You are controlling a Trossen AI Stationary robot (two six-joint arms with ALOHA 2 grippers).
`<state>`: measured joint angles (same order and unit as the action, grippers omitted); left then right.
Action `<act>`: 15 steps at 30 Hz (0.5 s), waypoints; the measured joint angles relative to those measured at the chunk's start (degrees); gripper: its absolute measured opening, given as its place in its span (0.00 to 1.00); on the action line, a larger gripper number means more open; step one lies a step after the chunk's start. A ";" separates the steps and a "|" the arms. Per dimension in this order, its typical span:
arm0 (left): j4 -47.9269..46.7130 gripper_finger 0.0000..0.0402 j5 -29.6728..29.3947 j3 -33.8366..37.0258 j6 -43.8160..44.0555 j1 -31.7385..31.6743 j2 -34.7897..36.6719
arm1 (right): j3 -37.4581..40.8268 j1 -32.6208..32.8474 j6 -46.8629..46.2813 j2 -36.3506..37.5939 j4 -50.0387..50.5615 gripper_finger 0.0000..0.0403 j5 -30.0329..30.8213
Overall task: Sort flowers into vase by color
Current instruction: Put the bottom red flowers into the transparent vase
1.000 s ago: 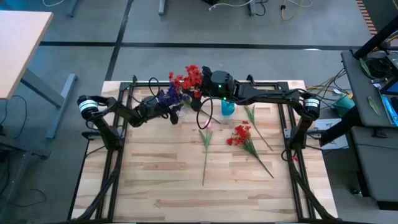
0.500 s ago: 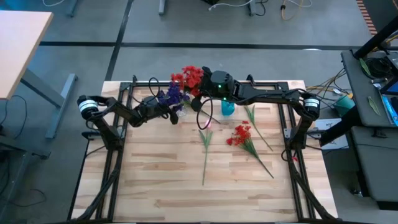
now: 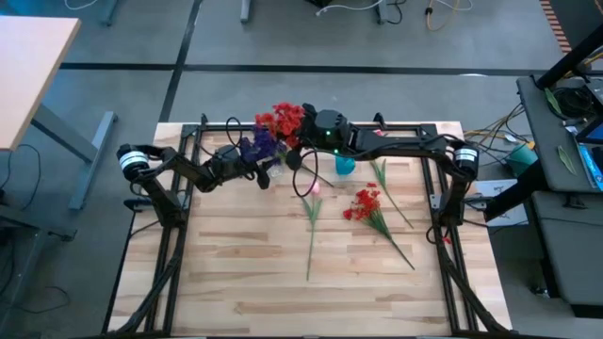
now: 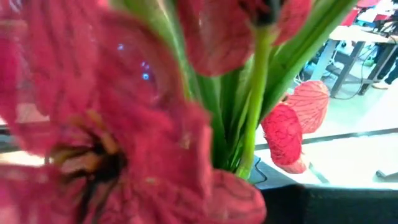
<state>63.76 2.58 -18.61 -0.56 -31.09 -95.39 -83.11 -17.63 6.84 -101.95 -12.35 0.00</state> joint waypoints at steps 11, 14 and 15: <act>-0.19 0.27 1.52 -0.02 -0.42 0.02 0.00 | -0.92 -0.02 -0.23 -5.18 -0.62 0.04 -0.03; -0.23 0.27 1.50 -0.02 -0.42 0.02 0.00 | -0.94 -0.02 -0.06 -6.19 -1.06 0.04 -0.02; -0.23 0.27 1.50 -0.02 -0.42 0.02 0.00 | -0.94 -0.02 -0.25 -6.44 -1.02 0.04 -0.01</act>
<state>63.53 4.08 -18.63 -0.97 -31.07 -95.39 -84.05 -17.65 6.59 -108.39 -13.37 -0.01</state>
